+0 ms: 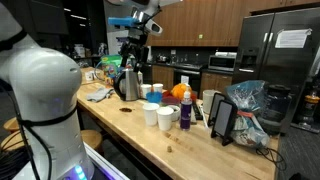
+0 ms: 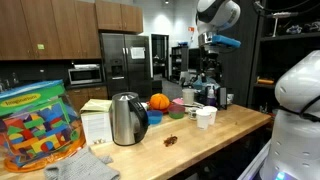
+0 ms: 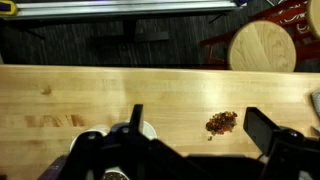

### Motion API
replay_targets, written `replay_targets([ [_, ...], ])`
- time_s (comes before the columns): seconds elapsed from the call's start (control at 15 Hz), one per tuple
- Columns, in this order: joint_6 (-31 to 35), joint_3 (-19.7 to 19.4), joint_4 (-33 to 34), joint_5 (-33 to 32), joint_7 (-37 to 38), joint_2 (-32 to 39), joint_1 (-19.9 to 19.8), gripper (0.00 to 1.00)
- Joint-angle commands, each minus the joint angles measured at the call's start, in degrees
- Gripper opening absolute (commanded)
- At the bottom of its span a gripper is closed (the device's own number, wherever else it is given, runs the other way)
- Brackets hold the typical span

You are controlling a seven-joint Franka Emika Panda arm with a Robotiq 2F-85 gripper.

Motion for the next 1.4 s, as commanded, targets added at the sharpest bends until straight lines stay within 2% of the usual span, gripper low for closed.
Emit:
replay_targets([
  [0.0, -0.1, 0.7, 0.1, 0.3, -0.4, 0.1, -0.9, 1.0],
  [0.93, 0.5, 1.0, -0.3, 0.1, -1.5, -0.3, -0.3, 1.0],
  [1.33, 12.6, 7.0, -5.2, -3.8, -4.3, -2.3, 3.0, 1.0],
])
